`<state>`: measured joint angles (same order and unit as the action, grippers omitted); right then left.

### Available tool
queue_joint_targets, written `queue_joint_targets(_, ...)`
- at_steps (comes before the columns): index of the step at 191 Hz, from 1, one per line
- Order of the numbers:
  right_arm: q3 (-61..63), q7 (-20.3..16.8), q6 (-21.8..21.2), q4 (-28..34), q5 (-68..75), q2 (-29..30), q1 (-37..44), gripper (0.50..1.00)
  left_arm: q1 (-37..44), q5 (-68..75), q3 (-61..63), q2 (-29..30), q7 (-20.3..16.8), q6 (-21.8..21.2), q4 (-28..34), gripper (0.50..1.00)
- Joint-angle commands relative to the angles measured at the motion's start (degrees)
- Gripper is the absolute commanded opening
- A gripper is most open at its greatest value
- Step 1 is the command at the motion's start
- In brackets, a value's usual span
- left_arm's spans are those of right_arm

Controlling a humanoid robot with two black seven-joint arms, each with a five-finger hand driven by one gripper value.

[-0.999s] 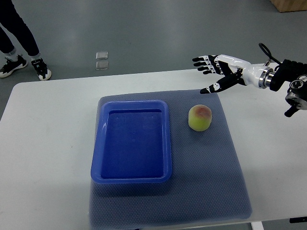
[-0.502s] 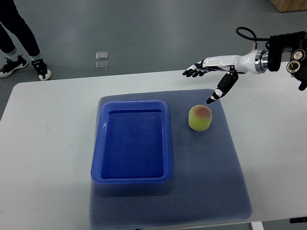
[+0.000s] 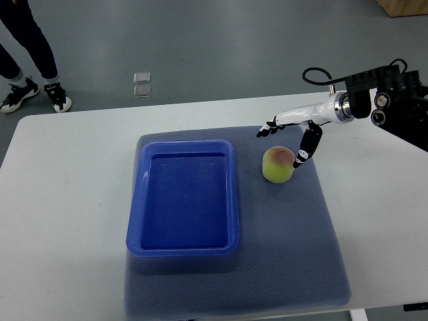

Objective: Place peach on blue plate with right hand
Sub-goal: 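Lower the right hand over the peach and close fingers around it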

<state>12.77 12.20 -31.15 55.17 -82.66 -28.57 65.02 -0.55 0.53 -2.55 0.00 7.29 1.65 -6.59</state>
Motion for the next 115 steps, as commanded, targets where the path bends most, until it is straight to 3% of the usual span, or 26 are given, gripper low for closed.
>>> queue_joint_targets(1,-1.2,0.0,1.0,-0.7,-1.3,0.1,-0.1,0.928,0.0,0.0,0.0,0.0,0.0,0.0,0.0,1.0)
queue_joint_targets(30,-1.8,0.0,1.3,-0.9,-1.4,1.2,-0.2,0.928,0.0,0.0,0.0,0.0,0.0,-0.1,0.0,1.0)
queue_joint_targets(42,-2.3,0.0,3.6,-1.6,-2.0,2.4,-0.8,0.928,0.0,0.0,0.0,0.0,0.0,-0.1,0.0,1.0)
queue_joint_targets(115,-4.2,0.1,8.0,-3.7,-3.6,4.8,-3.2,0.928,0.0,0.0,0.0,0.0,0.0,-0.1,0.0,1.0)
